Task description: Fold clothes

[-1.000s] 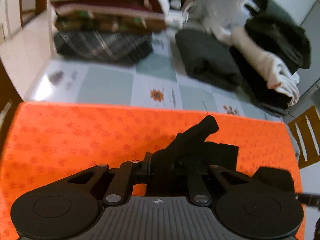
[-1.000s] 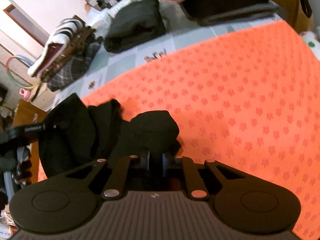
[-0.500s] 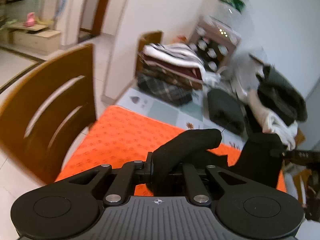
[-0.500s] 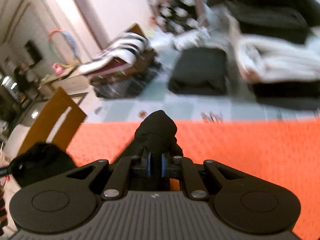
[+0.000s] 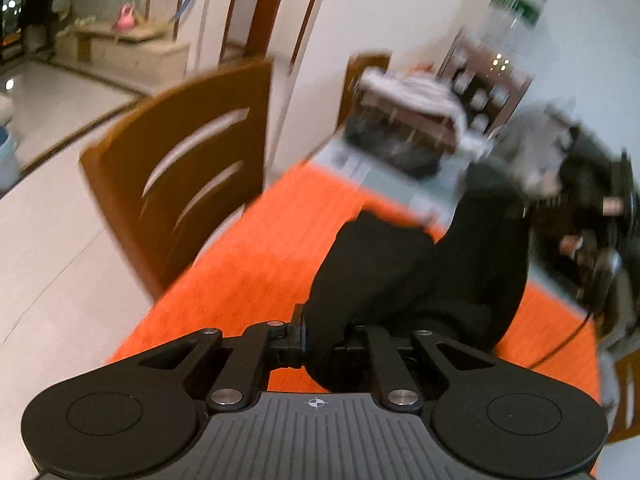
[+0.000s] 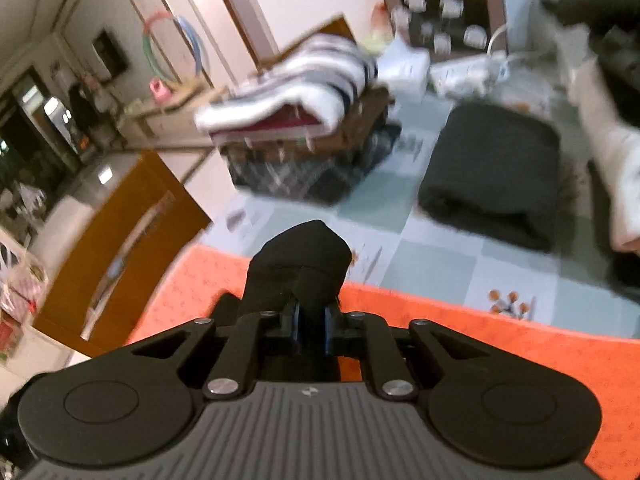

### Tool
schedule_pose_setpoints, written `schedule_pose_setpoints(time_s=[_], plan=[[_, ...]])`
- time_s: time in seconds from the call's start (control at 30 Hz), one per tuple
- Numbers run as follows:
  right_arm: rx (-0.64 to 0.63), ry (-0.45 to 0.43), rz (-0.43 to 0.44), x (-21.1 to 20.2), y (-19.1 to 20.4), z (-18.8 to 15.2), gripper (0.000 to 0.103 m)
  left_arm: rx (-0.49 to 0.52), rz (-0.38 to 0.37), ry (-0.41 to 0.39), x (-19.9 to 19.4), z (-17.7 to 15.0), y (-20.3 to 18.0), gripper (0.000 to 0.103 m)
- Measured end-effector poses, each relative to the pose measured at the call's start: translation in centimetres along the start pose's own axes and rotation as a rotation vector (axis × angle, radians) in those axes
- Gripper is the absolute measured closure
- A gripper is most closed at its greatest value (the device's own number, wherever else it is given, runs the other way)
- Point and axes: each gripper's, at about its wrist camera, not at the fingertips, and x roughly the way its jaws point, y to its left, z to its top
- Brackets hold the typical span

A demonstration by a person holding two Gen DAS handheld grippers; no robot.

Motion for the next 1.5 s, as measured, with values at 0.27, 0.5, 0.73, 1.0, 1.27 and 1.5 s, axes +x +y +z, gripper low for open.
schedule_pose_setpoints(time_s=[0.27, 0.5, 0.73, 1.0, 1.27, 1.5], plan=[[-0.006, -0.031, -0.072, -0.7, 0.4, -3.2, 0.057, -0.007, 0.017, -0.021, -1.5, -2.0, 2.4, 0.05], [-0.054, -0.063, -0.058, -5.7, 1.4, -8.0, 0.055, 0.104, -0.033, -0.03, 0.1, 0.0, 2.5, 0.044], [-0.105, 0.018, 0.04, -7.9, 5.3, -13.9, 0.05, 0.252, -0.139, 0.04, 4.4, 1.3, 1.0, 0.039], [-0.129, 0.068, 0.136, -6.7, 11.5, -18.9, 0.05, 0.407, -0.291, 0.145, 8.9, 2.0, -1.2, 0.034], [-0.149, 0.077, 0.053, -4.5, 14.6, -21.0, 0.066, 0.527, -0.406, 0.234, 13.6, 1.7, -4.9, 0.028], [-0.037, 0.034, 0.009, -6.6, 12.7, -21.9, 0.098, 0.555, -0.354, 0.222, 14.4, 1.4, -5.3, 0.093]])
